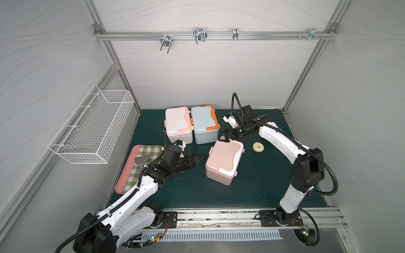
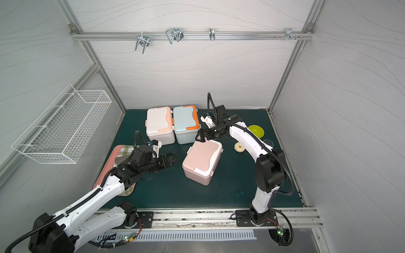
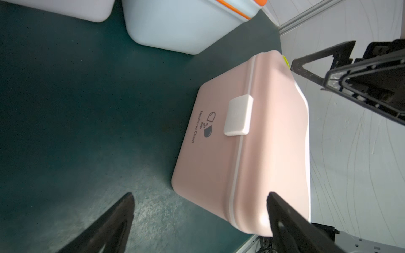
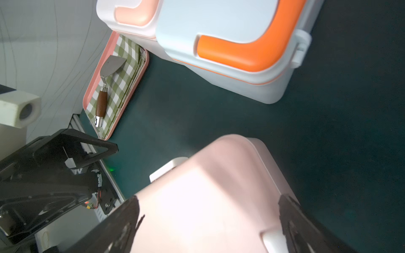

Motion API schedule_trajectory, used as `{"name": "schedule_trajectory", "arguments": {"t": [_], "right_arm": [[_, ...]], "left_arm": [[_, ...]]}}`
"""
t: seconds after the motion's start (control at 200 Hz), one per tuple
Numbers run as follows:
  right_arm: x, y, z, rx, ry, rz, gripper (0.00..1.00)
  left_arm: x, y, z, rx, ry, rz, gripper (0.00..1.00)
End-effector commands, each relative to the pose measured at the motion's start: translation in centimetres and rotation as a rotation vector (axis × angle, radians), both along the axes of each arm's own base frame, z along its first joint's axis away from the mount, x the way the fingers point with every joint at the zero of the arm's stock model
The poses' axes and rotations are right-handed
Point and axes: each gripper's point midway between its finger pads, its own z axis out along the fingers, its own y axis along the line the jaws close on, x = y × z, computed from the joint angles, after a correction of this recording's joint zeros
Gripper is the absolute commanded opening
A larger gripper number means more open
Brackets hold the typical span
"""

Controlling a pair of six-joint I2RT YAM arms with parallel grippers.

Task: Open first aid kits and take out gauze
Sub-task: Move the first aid kit to the center of the board, then open the fastener of the first aid kit.

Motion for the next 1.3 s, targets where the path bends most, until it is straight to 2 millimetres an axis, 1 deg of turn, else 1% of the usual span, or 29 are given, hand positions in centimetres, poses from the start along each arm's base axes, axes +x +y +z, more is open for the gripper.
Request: {"name": "schedule_trajectory", "arguments": {"t": [0.0, 0.105, 0.185, 0.3, 0.465, 0.58, 0.645, 0.68, 0.755, 0.875, 0.935, 1.036, 1.126, 1.211, 1.261, 1.296], "right_arm": [[-0.7, -3.0, 1.1, -0.024, -0.051, -0.152, 0.99], [-2.5, -5.4, 0.6, -0.021, -0.066, -0.244, 0.99], [-3.7, -7.3, -0.1, -0.015, -0.042, -0.324, 0.99], [-5.1, -9.0, -1.0, 0.04, 0.002, -0.376, 0.99], [-6.3, -10.4, -1.4, 0.163, 0.062, -0.409, 0.99], [-6.7, -11.1, -1.6, 0.169, 0.057, -0.42, 0.99], [-6.9, -11.2, -1.5, 0.176, 0.052, -0.412, 0.99], [-6.9, -11.1, -1.3, 0.189, 0.052, -0.404, 0.99], [-7.3, -10.5, -0.7, 0.249, 0.073, -0.361, 0.98], [-8.1, -9.5, -0.3, 0.31, 0.103, -0.296, 0.94], [-8.5, -9.2, -0.7, 0.322, 0.124, -0.281, 0.9], [-9.0, -8.6, -1.4, 0.305, 0.148, -0.255, 0.85], [-9.8, -7.7, -2.4, 0.259, 0.166, -0.221, 0.83], [-10.8, -6.4, -3.1, 0.216, 0.176, -0.173, 0.79], [-11.0, -6.3, -3.8, 0.177, 0.171, -0.174, 0.78], [-10.8, -6.6, -4.2, 0.143, 0.16, -0.196, 0.78]], "left_arm": [[1.1, -2.2, 3.4, -0.073, -0.095, -0.057, 0.95], [0.8, -4.3, 3.7, -0.109, -0.097, -0.111, 0.95], [0.3, -6.2, 3.5, -0.121, -0.085, -0.157, 0.95], [-1.1, -9.1, 3.4, -0.133, -0.071, -0.234, 0.95], [-3.5, -12.9, 2.9, -0.147, -0.051, -0.307, 0.94], [-5.5, -15.8, 2.9, -0.168, -0.04, -0.366, 0.94], [-6.4, -16.9, 3.1, -0.178, -0.041, -0.388, 0.94], [-6.7, -17.2, 3.3, -0.184, -0.046, -0.397, 0.94], [-6.5, -16.3, 3.1, -0.151, -0.045, -0.362, 0.95], [-5.6, -13.3, 3.2, -0.093, -0.075, -0.282, 0.99], [-5.1, -11.7, 3.0, -0.077, -0.076, -0.244, 0.99], [-4.2, -9.4, 1.9, -0.08, -0.014, -0.204, 0.99], [-3.8, -8.5, 1.4, -0.124, -0.002, -0.209, 0.99], [-3.1, -7.5, 1.0, -0.135, 0.016, -0.178, 0.99], [-2.5, -7.2, 1.1, -0.17, 0.029, -0.171, 0.99], [-2.1, -7.2, 1.0, -0.209, 0.04, -0.168, 0.99]]}}
